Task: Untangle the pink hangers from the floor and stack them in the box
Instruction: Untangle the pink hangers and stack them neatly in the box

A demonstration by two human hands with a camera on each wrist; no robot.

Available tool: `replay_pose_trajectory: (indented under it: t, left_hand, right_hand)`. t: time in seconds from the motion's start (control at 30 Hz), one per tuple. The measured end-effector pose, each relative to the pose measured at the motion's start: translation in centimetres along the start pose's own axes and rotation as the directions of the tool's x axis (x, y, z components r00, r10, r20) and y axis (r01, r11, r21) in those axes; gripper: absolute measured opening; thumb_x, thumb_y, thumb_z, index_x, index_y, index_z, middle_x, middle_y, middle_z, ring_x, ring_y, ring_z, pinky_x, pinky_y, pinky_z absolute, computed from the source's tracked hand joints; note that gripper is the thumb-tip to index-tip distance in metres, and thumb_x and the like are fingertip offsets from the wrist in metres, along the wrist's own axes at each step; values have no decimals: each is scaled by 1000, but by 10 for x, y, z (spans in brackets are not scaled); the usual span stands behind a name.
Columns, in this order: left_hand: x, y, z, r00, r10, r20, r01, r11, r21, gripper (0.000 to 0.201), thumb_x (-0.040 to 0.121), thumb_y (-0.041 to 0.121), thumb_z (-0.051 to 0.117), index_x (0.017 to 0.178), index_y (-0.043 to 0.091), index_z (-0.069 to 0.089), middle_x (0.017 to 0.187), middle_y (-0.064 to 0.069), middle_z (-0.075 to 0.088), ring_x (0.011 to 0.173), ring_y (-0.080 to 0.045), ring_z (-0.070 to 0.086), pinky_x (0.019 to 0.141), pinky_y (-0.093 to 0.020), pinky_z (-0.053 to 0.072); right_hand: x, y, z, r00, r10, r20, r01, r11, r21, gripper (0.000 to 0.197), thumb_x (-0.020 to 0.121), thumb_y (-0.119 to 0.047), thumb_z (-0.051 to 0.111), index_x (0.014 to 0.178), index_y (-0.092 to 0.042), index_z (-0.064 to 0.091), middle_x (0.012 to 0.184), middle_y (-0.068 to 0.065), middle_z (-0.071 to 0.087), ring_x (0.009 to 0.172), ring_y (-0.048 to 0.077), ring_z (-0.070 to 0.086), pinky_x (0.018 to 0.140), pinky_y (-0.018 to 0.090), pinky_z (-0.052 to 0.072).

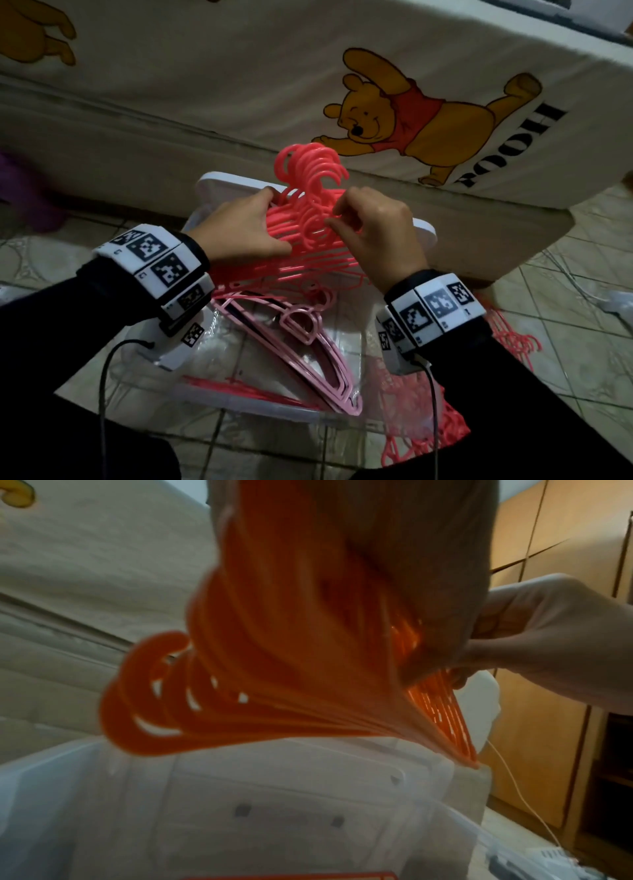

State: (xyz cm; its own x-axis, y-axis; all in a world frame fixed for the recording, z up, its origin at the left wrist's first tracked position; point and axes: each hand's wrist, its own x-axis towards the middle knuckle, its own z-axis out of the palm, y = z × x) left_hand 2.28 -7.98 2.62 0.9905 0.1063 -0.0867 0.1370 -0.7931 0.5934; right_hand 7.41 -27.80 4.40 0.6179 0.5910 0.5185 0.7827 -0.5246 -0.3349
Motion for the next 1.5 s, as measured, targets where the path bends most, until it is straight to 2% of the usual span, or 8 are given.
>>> replay_pose_trajectory:
  t: [0.43, 0.57, 0.73, 1.0, 1.13, 1.23, 1.33, 1.5]
  left_hand:
    - [-3, 3, -3, 994, 105, 5, -105, 993, 53, 49, 76, 44, 64, 119, 30, 46, 97, 9, 62, 84, -13, 58, 73, -24, 40]
    - [-4, 4, 1, 994, 106, 34, -109, 987, 116, 46, 74, 39, 66, 116, 32, 49, 87, 16, 57, 72, -6, 52, 59, -10, 32]
    - [-5, 3, 0, 990, 134, -48, -111, 937, 332, 47, 75, 26, 58, 121, 23, 45, 110, -6, 59, 100, -32, 58, 81, -41, 47]
    - [0, -8, -1, 993, 80, -85, -24, 855, 519, 27, 84, 25, 51, 110, 17, 50, 110, -10, 63, 97, -33, 60, 69, -34, 35]
    - [4, -14, -12, 986, 46, -160, 36, 880, 474, 31, 83, 23, 52, 114, 18, 53, 110, -11, 63, 96, -35, 59, 72, -36, 39]
    - [6, -13, -17, 975, 38, -219, 52, 919, 392, 34, 81, 20, 51, 115, 21, 56, 117, -8, 61, 101, -36, 58, 82, -39, 45]
    - [6, -9, -16, 964, 90, -251, 16, 920, 391, 30, 80, 20, 52, 109, 19, 60, 107, -8, 65, 96, -34, 59, 78, -35, 43]
    - [7, -3, -8, 976, 103, -192, -26, 931, 365, 26, 80, 21, 53, 106, 19, 58, 97, -8, 65, 93, -35, 59, 78, -38, 48]
  right_hand:
    - [1, 32, 8, 916, 159, 369, -75, 970, -232, 77, 81, -20, 68, 145, -13, 25, 148, 9, 35, 141, 24, 27, 117, 46, 18]
    - [1, 34, 17, 940, 155, 305, -66, 957, -282, 35, 88, -14, 58, 123, -11, 54, 121, 12, 61, 113, 31, 55, 96, 41, 40]
    - [2, 28, 22, 962, 78, 262, 8, 950, -313, 17, 86, -2, 52, 99, -4, 62, 85, 20, 68, 75, 41, 61, 64, 40, 42]
    - [-2, 17, 24, 947, 139, 289, -92, 981, -170, 41, 83, -15, 62, 121, -12, 48, 115, 9, 57, 103, 26, 53, 85, 36, 43]
    - [-19, -15, 19, 978, -201, 55, 208, 941, -267, 18, 77, -22, 63, 88, -9, 58, 87, 10, 57, 79, 27, 52, 69, 38, 40]
    - [-37, -22, 34, 865, -338, 371, 380, 924, -46, 11, 83, -20, 53, 80, -11, 58, 75, 7, 61, 67, 29, 59, 56, 36, 45]
    - [-56, -12, 68, 551, -130, 824, 387, 915, -115, 19, 93, -23, 46, 100, -12, 60, 98, 9, 66, 86, 32, 63, 66, 39, 49]
    - [-73, 0, 131, 336, -57, 940, 456, 883, -109, 26, 89, -13, 48, 106, -4, 65, 104, 17, 66, 95, 35, 63, 68, 37, 45]
